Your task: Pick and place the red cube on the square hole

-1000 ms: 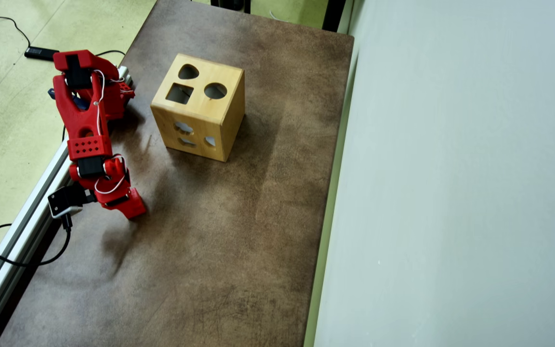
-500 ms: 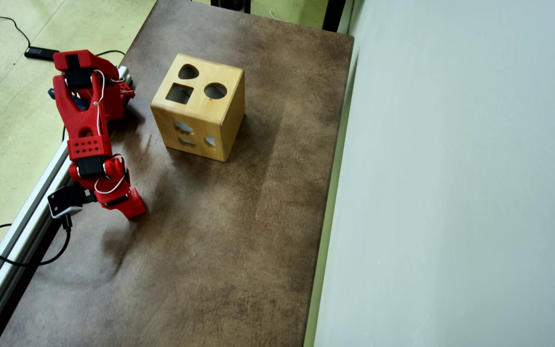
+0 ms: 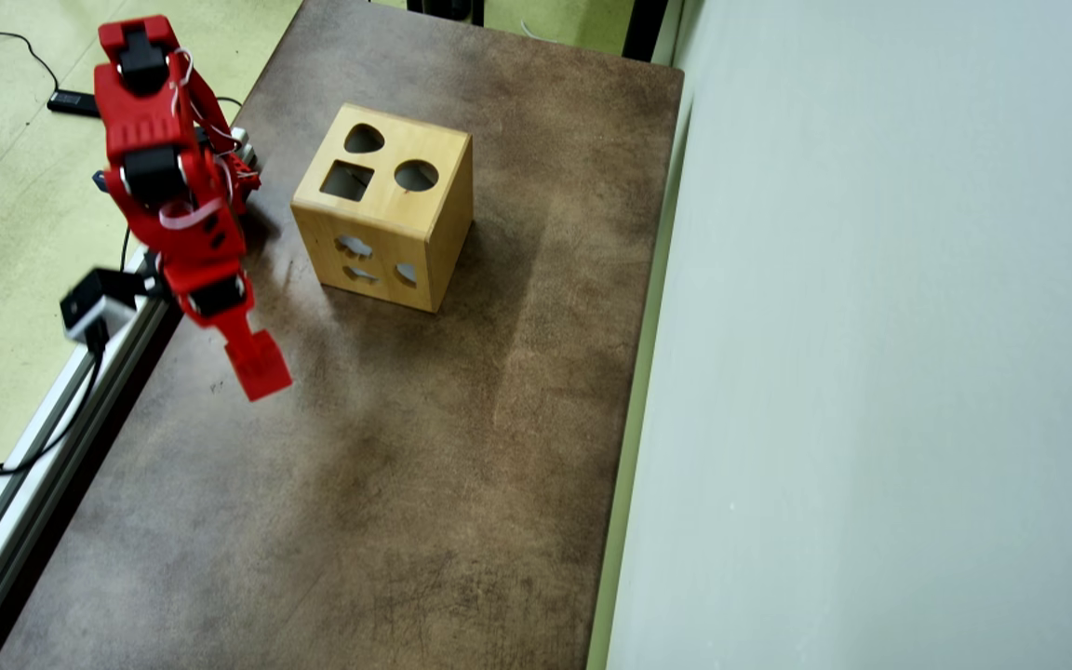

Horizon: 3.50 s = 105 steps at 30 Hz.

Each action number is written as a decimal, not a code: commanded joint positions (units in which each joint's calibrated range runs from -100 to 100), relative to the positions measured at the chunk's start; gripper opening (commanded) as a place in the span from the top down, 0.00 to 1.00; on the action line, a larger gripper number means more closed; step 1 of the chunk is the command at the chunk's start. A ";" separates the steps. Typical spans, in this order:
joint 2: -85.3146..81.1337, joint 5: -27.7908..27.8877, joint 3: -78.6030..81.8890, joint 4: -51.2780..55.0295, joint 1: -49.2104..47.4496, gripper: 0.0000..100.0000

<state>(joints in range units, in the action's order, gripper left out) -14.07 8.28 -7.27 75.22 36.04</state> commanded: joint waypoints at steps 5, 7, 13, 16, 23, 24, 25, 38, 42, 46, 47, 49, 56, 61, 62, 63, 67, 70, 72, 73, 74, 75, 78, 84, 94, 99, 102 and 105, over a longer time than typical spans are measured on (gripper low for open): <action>-14.25 0.15 -0.42 -0.31 -11.08 0.89; -15.10 -0.05 -0.42 -0.23 -13.83 0.89; -15.70 -0.15 -0.42 9.26 -22.22 0.89; -15.70 -0.15 -0.51 15.21 -26.31 0.89; -15.27 -0.20 -0.33 21.56 -31.21 0.89; -15.10 -0.20 -0.33 22.20 -31.43 0.89; -15.02 -0.20 -0.33 22.45 -31.66 0.89; -15.70 -0.34 15.59 22.61 -31.66 0.89; -16.46 -1.76 17.29 22.53 -31.66 0.89; -18.25 -4.40 17.47 22.45 -31.95 0.89; -18.25 -4.54 17.47 22.45 -32.47 0.89; -18.25 -4.64 17.47 22.45 -33.96 0.89; -18.08 -4.64 17.55 22.45 -34.63 0.89; -17.91 -4.64 17.64 22.53 -34.63 0.89; -17.91 -4.64 18.00 22.53 -34.63 0.89; -18.16 -4.64 18.81 22.53 -34.63 0.89; -18.33 -4.59 21.22 22.29 -34.63 0.89; -18.08 -4.59 21.40 22.37 -34.63 0.89; -17.57 -4.59 21.40 22.45 -34.63 0.89; -17.57 -4.59 21.49 22.45 -34.63 0.89; -17.48 -4.59 21.49 22.45 -34.63 0.89; -17.48 -4.59 21.76 22.45 -34.63 0.89; -17.48 -4.59 23.28 22.29 -34.63 0.89; -18.25 -4.59 23.55 22.53 -34.63 0.89; -18.42 -4.59 23.46 22.61 -34.63 0.89; -18.50 -4.59 22.56 22.61 -34.63 0.89; -20.11 -4.59 22.56 22.45 -34.70 0.89; -22.15 -4.59 22.92 22.37 -34.70 0.89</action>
<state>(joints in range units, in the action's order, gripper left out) -32.54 3.79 16.57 97.34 1.83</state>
